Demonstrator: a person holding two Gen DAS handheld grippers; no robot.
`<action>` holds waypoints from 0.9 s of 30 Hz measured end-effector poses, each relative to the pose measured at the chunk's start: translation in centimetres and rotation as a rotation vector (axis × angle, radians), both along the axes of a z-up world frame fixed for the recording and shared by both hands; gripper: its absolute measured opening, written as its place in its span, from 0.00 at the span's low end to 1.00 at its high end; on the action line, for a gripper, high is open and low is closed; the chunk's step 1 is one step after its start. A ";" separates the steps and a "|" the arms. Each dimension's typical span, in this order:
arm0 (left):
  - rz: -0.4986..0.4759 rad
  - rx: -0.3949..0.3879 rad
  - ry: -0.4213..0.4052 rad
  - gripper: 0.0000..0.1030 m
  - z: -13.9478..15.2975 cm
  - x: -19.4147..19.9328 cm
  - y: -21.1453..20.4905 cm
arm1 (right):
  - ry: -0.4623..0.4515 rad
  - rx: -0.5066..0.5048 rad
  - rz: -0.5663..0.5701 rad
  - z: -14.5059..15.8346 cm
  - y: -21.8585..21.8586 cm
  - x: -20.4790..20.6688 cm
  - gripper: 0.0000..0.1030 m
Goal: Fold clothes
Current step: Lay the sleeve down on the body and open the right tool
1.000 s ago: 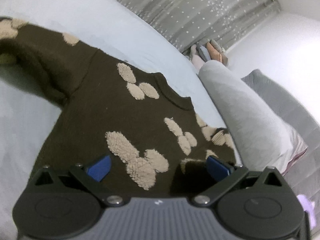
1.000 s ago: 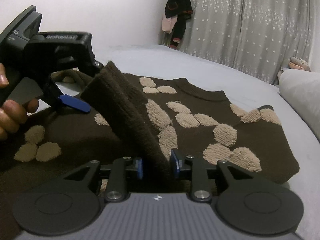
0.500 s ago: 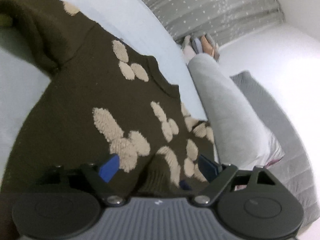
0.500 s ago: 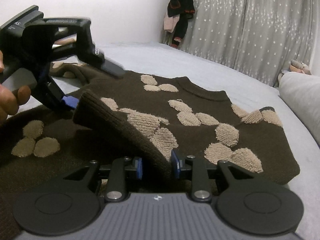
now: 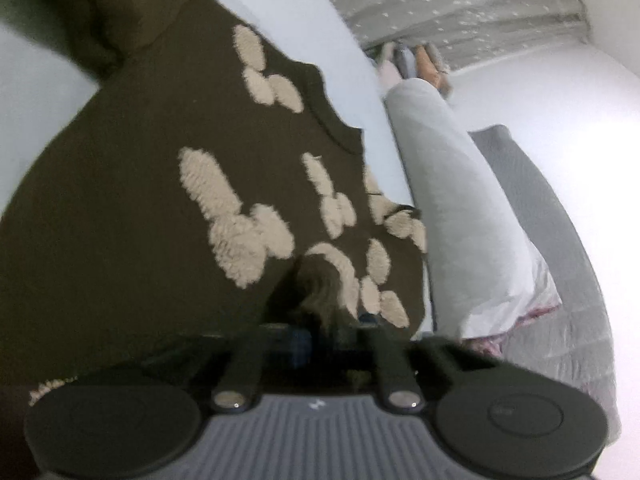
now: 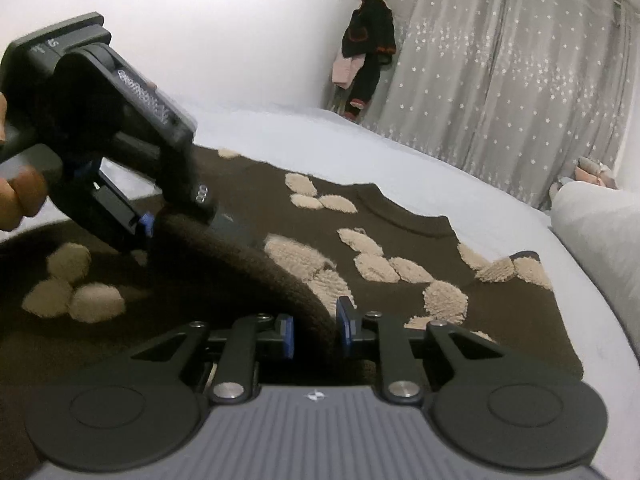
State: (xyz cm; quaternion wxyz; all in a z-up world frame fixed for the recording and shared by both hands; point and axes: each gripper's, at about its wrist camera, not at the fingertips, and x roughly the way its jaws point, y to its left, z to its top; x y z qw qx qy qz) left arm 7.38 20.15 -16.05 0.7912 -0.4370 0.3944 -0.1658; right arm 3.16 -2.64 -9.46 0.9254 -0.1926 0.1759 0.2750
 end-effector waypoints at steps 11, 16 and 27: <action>0.181 0.359 -0.128 0.05 5.7 -5.2 0.2 | -0.180 -0.125 -0.237 -0.3 -3.5 3.6 0.55; 0.199 0.439 -0.082 0.05 4.3 -6.3 1.5 | -0.153 -0.145 -0.337 -0.5 -5.6 6.7 0.56; 0.055 0.601 -0.134 0.11 2.0 -6.5 1.2 | -0.060 -0.164 -0.439 -1.7 -9.8 9.9 0.49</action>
